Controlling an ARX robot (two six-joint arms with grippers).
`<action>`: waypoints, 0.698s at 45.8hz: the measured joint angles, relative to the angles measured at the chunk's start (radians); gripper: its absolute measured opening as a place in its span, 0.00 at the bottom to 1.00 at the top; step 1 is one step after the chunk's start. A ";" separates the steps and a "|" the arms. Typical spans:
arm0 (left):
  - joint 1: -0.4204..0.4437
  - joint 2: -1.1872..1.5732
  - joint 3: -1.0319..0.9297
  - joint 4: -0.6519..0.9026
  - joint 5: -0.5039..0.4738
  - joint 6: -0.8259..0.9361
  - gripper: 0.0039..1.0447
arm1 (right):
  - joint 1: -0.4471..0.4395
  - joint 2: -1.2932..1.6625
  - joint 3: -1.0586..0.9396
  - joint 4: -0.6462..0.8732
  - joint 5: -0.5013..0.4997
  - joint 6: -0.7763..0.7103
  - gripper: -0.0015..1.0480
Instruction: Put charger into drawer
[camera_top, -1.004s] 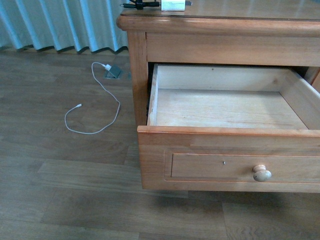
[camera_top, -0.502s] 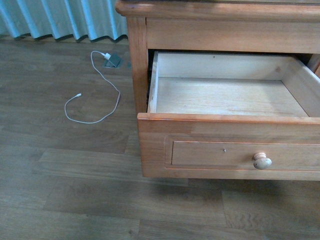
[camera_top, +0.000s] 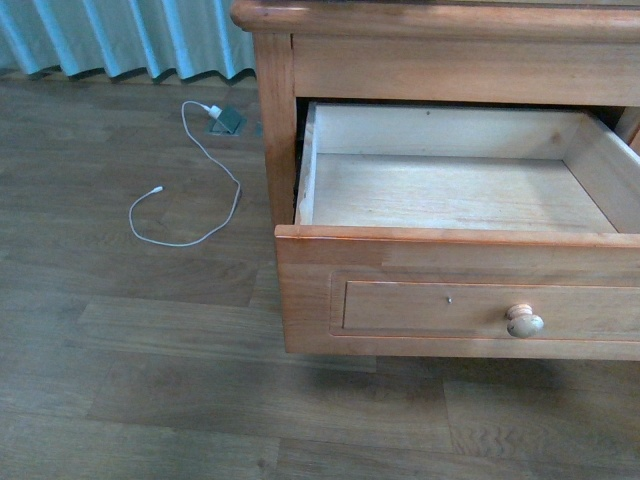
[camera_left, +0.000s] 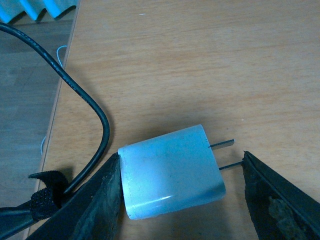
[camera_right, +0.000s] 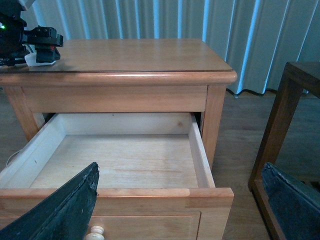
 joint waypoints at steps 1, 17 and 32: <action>0.001 0.000 -0.003 0.003 -0.002 0.003 0.61 | 0.000 0.000 0.000 0.000 0.000 0.000 0.92; 0.020 -0.100 -0.164 0.134 0.057 0.019 0.61 | 0.000 0.000 0.000 0.000 0.000 0.000 0.92; -0.044 -0.430 -0.545 0.332 0.267 0.141 0.61 | 0.000 0.000 0.000 0.000 0.000 0.000 0.92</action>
